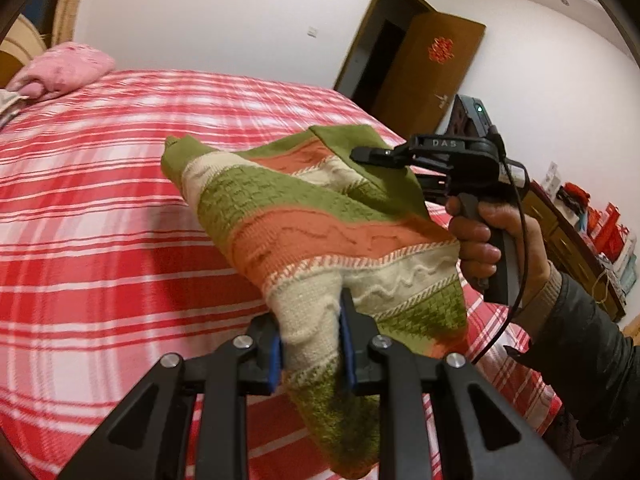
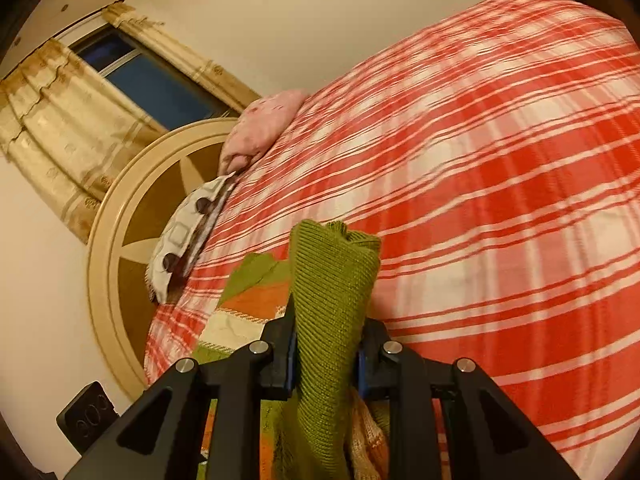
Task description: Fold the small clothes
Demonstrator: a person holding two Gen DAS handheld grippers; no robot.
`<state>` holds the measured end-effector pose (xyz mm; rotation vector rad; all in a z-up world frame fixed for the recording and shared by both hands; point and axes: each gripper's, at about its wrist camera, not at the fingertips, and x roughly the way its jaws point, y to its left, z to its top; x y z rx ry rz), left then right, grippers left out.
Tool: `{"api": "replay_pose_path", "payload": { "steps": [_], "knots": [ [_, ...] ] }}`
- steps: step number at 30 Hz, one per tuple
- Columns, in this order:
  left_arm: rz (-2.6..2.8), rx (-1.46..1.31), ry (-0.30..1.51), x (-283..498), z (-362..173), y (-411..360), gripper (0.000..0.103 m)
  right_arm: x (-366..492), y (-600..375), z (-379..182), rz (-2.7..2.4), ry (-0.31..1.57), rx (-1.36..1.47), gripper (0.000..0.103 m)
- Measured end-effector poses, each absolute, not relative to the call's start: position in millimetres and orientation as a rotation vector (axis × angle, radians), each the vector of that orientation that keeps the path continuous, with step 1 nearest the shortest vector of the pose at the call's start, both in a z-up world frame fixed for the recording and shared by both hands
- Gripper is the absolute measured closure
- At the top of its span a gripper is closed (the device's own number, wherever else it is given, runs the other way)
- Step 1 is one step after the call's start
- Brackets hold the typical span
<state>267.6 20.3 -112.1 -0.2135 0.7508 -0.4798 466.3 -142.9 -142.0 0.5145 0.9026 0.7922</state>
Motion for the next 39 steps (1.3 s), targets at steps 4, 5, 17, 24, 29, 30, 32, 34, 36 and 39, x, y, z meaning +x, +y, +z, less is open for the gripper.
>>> {"api": "replay_pose_path", "payload": {
  "steps": [4, 5, 17, 24, 29, 30, 32, 34, 36, 39],
  "knots": [
    [-0.432, -0.230, 0.732, 255, -108, 49, 0.079, 460, -102, -137, 0.850, 0.915, 0.501, 0.081],
    [-0.415, -0.234, 0.726, 249, -107, 57, 0.079, 458, -90, -136, 0.867, 0.920, 0.497, 0.081],
    [-0.216, -0.281, 0.720, 204, -122, 145, 0.079, 434, 64, -146, 1.035, 1.002, 0.410, 0.081],
    [-0.157, -0.327, 0.789, 196, -156, 164, 0.079, 425, 122, -185, 1.031, 1.091, 0.349, 0.081],
    [-0.150, -0.353, 0.811, 195, -172, 168, 0.077, 431, 134, -192, 0.988, 1.099, 0.314, 0.081],
    [-0.140, -0.353, 0.823, 196, -177, 167, 0.073, 432, 134, -194, 0.976, 1.106, 0.299, 0.081],
    [-0.130, -0.345, 0.825, 189, -179, 165, 0.068, 433, 132, -198, 0.962, 1.127, 0.277, 0.080],
    [-0.116, -0.333, 0.822, 187, -177, 163, 0.054, 430, 122, -194, 0.937, 1.111, 0.261, 0.076],
    [-0.112, -0.332, 0.809, 185, -171, 164, 0.046, 422, 109, -187, 0.907, 1.095, 0.245, 0.070],
    [-0.093, -0.328, 0.761, 178, -160, 168, 0.032, 400, 84, -169, 0.932, 1.065, 0.251, 0.068]
  ]
}}
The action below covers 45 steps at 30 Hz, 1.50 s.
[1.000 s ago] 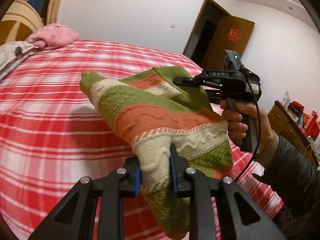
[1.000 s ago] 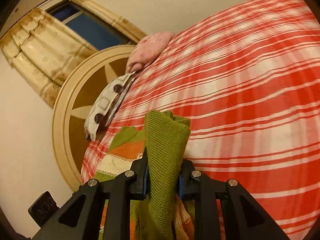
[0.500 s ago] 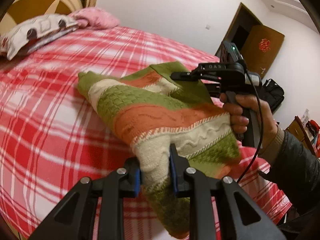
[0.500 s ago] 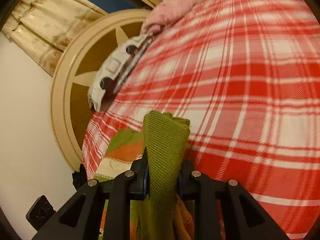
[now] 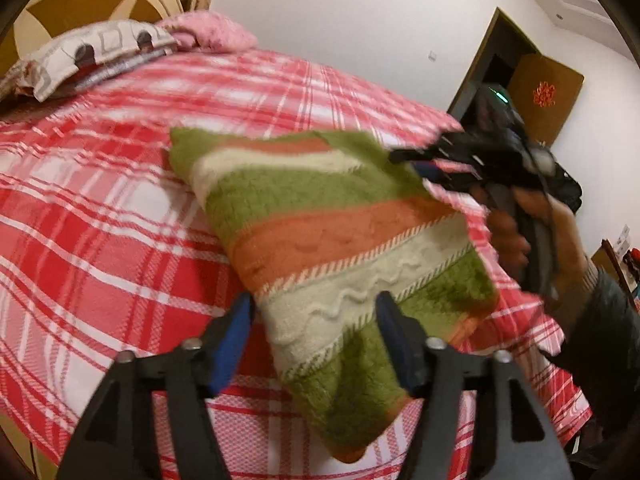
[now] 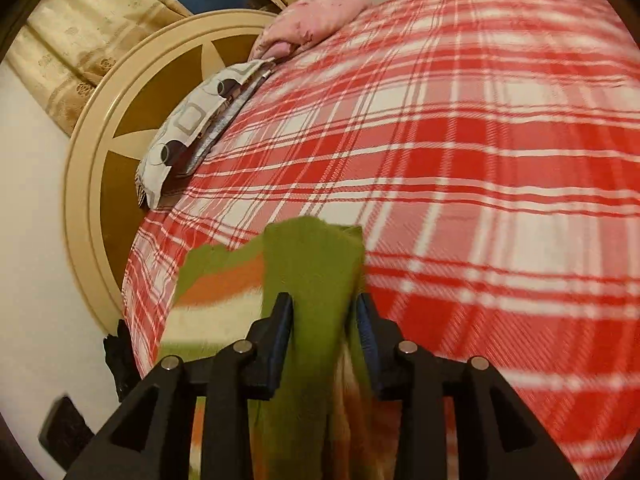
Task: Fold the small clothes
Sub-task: 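Lower the folded bundle onto the bed and open the left gripper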
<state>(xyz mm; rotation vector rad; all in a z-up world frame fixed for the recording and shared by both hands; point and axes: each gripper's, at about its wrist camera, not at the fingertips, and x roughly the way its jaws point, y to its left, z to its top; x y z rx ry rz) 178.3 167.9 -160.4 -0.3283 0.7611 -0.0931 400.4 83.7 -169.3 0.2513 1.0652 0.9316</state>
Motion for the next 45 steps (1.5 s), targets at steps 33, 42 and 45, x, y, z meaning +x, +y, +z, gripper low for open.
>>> {"api": "replay_pose_path", "payload": {
  "steps": [33, 42, 45],
  "knots": [
    [0.156, -0.150, 0.752, 230, -153, 182, 0.002, 303, 62, -133, 0.949, 0.903, 0.108, 0.091],
    [0.141, -0.164, 0.822, 254, -180, 180, 0.000, 345, 75, -191, 0.853, 1.065, 0.165, 0.092],
    [0.129, -0.158, 0.821, 259, -184, 177, 0.000, 347, 79, -194, 0.841, 1.052, 0.112, 0.093]
  ]
}}
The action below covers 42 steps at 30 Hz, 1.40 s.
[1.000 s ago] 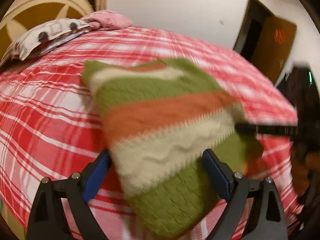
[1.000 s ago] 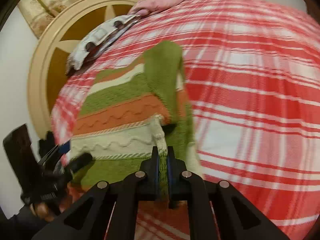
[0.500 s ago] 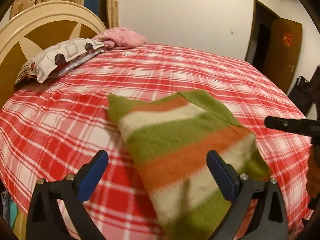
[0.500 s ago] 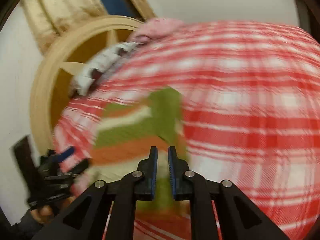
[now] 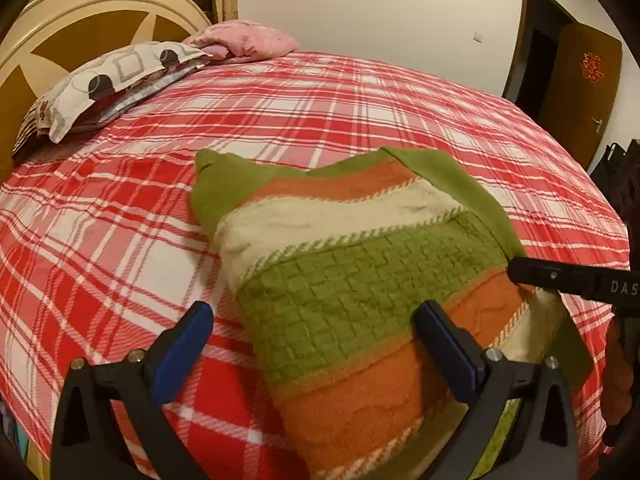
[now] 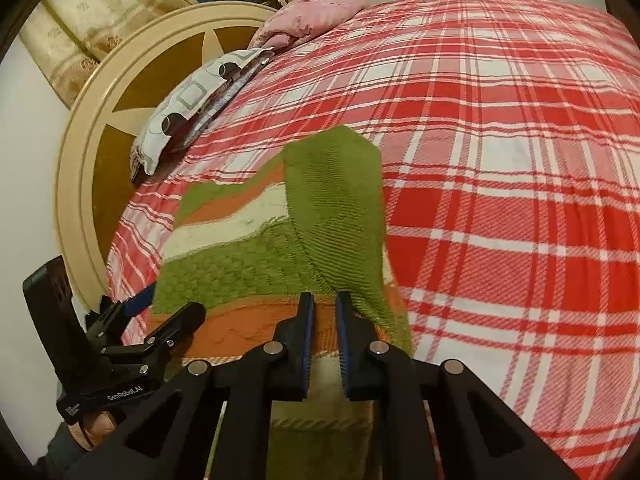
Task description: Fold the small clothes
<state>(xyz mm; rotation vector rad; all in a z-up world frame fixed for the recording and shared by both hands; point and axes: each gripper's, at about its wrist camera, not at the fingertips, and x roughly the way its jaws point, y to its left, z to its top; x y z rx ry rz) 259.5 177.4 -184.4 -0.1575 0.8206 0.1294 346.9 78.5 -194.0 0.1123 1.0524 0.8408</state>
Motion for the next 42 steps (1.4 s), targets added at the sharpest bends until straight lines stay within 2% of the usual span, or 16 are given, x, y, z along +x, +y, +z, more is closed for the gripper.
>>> {"api": "replay_pose_path", "payload": {
  "steps": [4, 8, 9, 10, 12, 20, 29, 42],
  "knots": [
    [0.132, -0.185, 0.826, 260, -183, 180, 0.000, 346, 74, -193, 0.838, 1.054, 0.133, 0.093],
    [0.161, -0.142, 0.787, 234, -155, 178, 0.000, 314, 66, -166, 0.791, 0.946, 0.025, 0.088],
    [0.157, -0.140, 0.772, 226, -148, 179, 0.000, 305, 62, -160, 0.787, 0.921, 0.006, 0.074],
    [0.151, -0.143, 0.754, 216, -140, 180, 0.000, 291, 55, -150, 0.781, 0.879, -0.003, 0.055],
    [0.144, -0.147, 0.717, 193, -124, 180, 0.000, 269, 45, -136, 0.754, 0.802, -0.025, 0.043],
    [0.098, -0.111, 0.627, 123, -86, 165, 0.000, 195, 11, -88, 0.689, 0.638, -0.071, 0.043],
    [0.030, -0.099, 0.553, 93, -60, 143, 0.000, 138, -6, -46, 0.643, 0.507, -0.140, 0.043],
    [0.008, -0.103, 0.510, 80, -47, 140, 0.000, 122, -12, -33, 0.650, 0.475, -0.132, 0.043]
  ]
}}
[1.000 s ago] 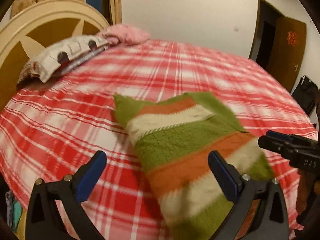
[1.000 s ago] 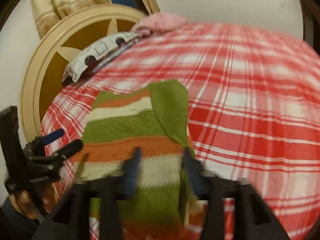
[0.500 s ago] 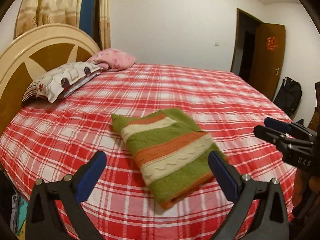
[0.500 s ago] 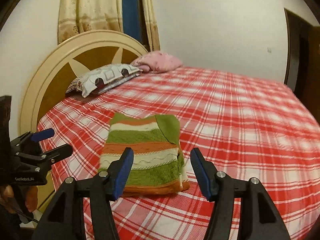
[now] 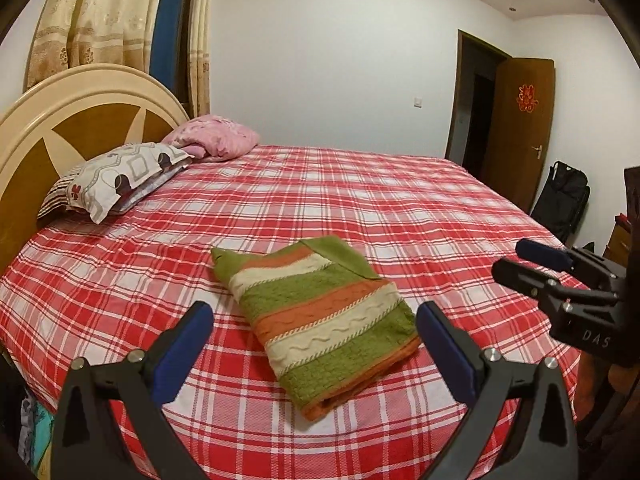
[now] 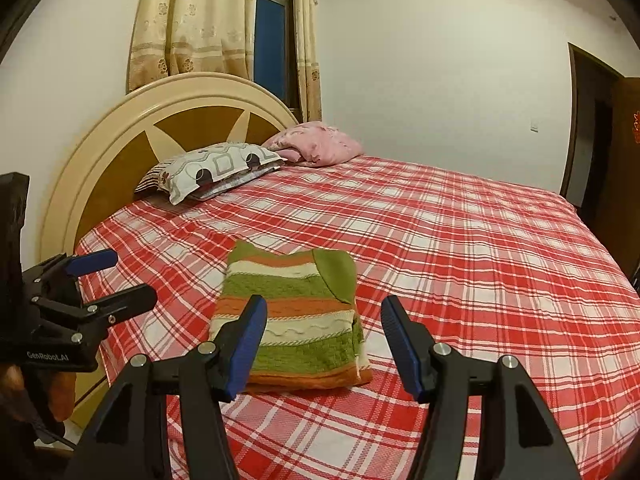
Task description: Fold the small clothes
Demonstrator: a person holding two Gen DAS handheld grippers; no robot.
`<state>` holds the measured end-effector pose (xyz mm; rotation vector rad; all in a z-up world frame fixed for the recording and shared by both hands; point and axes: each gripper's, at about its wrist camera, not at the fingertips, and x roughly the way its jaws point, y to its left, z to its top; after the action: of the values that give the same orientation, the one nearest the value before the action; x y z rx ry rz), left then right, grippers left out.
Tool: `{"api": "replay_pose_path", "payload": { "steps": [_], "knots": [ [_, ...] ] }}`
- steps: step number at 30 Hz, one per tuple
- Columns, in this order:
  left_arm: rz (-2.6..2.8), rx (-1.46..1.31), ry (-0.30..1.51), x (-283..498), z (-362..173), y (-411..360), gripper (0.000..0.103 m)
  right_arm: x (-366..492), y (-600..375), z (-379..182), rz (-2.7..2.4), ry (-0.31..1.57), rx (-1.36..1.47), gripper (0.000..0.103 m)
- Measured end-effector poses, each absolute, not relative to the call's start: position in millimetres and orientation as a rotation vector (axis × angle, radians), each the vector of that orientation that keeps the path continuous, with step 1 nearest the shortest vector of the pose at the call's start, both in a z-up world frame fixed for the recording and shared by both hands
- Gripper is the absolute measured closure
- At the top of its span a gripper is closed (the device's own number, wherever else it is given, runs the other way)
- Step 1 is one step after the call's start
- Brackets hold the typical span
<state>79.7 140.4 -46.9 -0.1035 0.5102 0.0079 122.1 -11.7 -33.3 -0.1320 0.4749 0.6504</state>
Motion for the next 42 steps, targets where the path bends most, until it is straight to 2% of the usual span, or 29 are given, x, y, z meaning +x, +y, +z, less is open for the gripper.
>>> {"api": "replay_pose_path", "payload": {
  "steps": [42],
  "knots": [
    [0.009, -0.109, 0.492, 76, -40, 143, 0.000, 114, -21, -26, 0.657, 0.444, -0.080, 0.043]
  ]
}}
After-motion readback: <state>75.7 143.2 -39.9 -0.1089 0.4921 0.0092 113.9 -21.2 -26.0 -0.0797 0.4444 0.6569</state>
